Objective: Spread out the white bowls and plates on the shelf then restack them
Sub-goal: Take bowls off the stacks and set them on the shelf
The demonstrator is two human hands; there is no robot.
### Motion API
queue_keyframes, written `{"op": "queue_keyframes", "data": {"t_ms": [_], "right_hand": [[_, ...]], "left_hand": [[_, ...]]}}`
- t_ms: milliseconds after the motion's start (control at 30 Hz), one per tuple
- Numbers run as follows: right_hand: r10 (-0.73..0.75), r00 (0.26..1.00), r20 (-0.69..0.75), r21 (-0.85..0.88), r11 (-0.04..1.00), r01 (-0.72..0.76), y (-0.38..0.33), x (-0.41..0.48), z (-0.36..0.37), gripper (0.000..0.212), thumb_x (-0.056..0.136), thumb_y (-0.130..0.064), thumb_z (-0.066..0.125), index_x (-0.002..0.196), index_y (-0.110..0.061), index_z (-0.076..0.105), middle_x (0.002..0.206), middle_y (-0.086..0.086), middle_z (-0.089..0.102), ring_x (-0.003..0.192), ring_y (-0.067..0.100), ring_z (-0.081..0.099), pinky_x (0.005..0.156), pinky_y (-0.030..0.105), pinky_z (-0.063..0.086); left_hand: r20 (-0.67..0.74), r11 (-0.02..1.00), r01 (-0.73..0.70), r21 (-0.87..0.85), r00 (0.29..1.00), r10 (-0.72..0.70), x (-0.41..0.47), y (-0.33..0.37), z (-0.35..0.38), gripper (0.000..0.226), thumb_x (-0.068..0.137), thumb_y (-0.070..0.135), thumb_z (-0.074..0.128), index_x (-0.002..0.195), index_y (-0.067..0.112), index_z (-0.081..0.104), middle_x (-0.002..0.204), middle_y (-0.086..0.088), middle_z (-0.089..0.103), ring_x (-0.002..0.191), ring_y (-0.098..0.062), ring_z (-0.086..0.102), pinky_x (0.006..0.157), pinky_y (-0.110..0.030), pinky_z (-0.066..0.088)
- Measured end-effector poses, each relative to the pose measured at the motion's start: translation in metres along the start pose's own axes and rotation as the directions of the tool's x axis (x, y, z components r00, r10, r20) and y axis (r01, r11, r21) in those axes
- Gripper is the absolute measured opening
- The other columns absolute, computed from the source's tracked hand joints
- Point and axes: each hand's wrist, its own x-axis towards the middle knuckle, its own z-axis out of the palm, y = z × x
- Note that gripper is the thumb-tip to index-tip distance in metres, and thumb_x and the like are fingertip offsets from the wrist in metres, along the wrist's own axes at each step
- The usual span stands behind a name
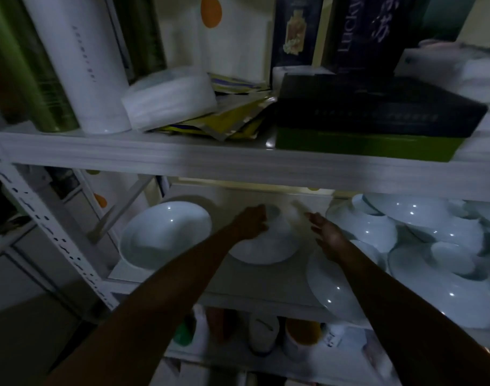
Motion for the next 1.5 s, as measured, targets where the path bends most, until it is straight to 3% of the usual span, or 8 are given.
{"op": "queue_keyframes", "data": {"t_ms": [133, 333, 500, 733, 1067, 1200, 1333, 1500], "right_hand": [[-0.002, 0.998, 0.055, 0.156, 0.988, -0.007, -0.008, 0.007, -0.009, 0.056, 0.102, -0.046, 0.013, 0.138, -0.021, 0.047, 0.153, -0.002, 0.035, 0.143, 0.019, 0.027, 0.116, 0.043, 0.013], [0.137, 0.927, 0.35, 0.268, 0.933, -0.239, -0.005, 0.009, -0.004, 0.066, 0.094, -0.064, 0.014, 0.134, -0.023, 0.047, 0.122, 0.005, 0.06, 0.111, 0.03, 0.054, 0.088, 0.061, 0.04], [0.163, 0.854, 0.493, 0.342, 0.867, -0.363, 0.0, 0.004, 0.003, 0.077, 0.091, -0.069, 0.013, 0.142, -0.019, 0.042, 0.104, 0.01, 0.07, 0.098, 0.031, 0.063, 0.085, 0.046, 0.047], [0.303, 0.903, 0.306, 0.269, 0.882, -0.387, -0.006, -0.003, 0.006, 0.084, 0.088, -0.073, 0.017, 0.142, -0.013, 0.04, 0.146, 0.016, 0.042, 0.136, 0.035, 0.037, 0.095, 0.047, 0.034], [0.262, 0.962, 0.073, 0.2, 0.942, -0.271, -0.007, 0.001, 0.021, 0.079, 0.088, -0.066, 0.037, 0.143, -0.01, 0.037, 0.14, 0.019, 0.046, 0.124, 0.039, 0.047, 0.093, 0.052, 0.046], [0.14, 0.988, -0.071, -0.04, 0.989, -0.143, -0.02, -0.005, 0.011, 0.063, 0.098, -0.048, 0.037, 0.137, 0.001, 0.043, 0.129, 0.021, 0.052, 0.107, 0.032, 0.052, 0.098, 0.042, 0.044], [0.01, 0.983, -0.182, -0.057, 0.998, -0.021, -0.037, -0.017, -0.025, 0.046, 0.098, -0.03, 0.047, 0.129, 0.003, 0.05, 0.132, 0.023, 0.054, 0.119, 0.036, 0.054, 0.102, 0.042, 0.043], [-0.074, 0.953, -0.293, 0.054, 0.994, 0.094, -0.047, -0.039, -0.101, 0.022, 0.097, -0.01, 0.045, 0.104, 0.002, 0.061, 0.101, 0.016, 0.055, 0.08, 0.023, 0.055, 0.061, 0.023, 0.039]], "left_hand": [[0.028, 0.889, 0.17, -0.424, 0.984, -0.174, -0.01, 0.009, -0.05, 0.023, 0.094, 0.013, 0.055, 0.072, 0.013, 0.047, 0.075, -0.009, 0.051, 0.068, -0.019, 0.051, 0.052, -0.019, 0.046], [0.321, 0.099, 0.363, -0.927, 0.901, -0.292, -0.02, -0.012, -0.054, 0.032, 0.101, 0.021, 0.034, 0.1, 0.003, 0.061, 0.106, -0.015, 0.063, 0.098, -0.032, 0.058, 0.096, -0.044, 0.04], [0.448, 0.096, 0.496, -0.863, 0.839, -0.308, -0.023, -0.013, -0.029, 0.047, 0.097, 0.04, 0.041, 0.128, 0.007, 0.054, 0.132, -0.016, 0.055, 0.121, -0.038, 0.051, 0.091, -0.052, 0.045], [0.509, -0.095, 0.52, -0.849, 0.755, -0.413, -0.022, -0.028, -0.023, 0.078, 0.091, 0.068, 0.028, 0.138, 0.008, 0.043, 0.142, -0.013, 0.046, 0.131, -0.033, 0.043, 0.103, -0.049, 0.035], [0.229, 0.359, 0.465, -0.809, 0.812, -0.536, -0.016, -0.013, -0.017, 0.065, 0.098, 0.051, 0.03, 0.143, 0.005, 0.037, 0.145, -0.017, 0.043, 0.13, -0.036, 0.045, 0.109, -0.048, 0.037], [0.01, 0.763, 0.485, -0.428, 0.846, -0.533, -0.008, 0.005, -0.02, 0.061, 0.102, 0.04, 0.028, 0.147, -0.001, 0.024, 0.154, -0.019, 0.027, 0.14, -0.035, 0.032, 0.114, -0.039, 0.03], [-0.107, 0.922, 0.365, -0.131, 0.919, -0.379, 0.013, 0.03, -0.009, 0.065, 0.1, 0.042, 0.031, 0.15, 0.002, 0.015, 0.154, -0.023, 0.023, 0.141, -0.037, 0.027, 0.115, -0.041, 0.025], [-0.099, 0.988, 0.137, -0.07, 0.985, -0.143, 0.03, 0.083, 0.022, 0.079, 0.095, 0.041, 0.048, 0.152, 0.01, 0.003, 0.156, -0.02, 0.018, 0.142, -0.036, 0.024, 0.115, -0.043, 0.027]]}}
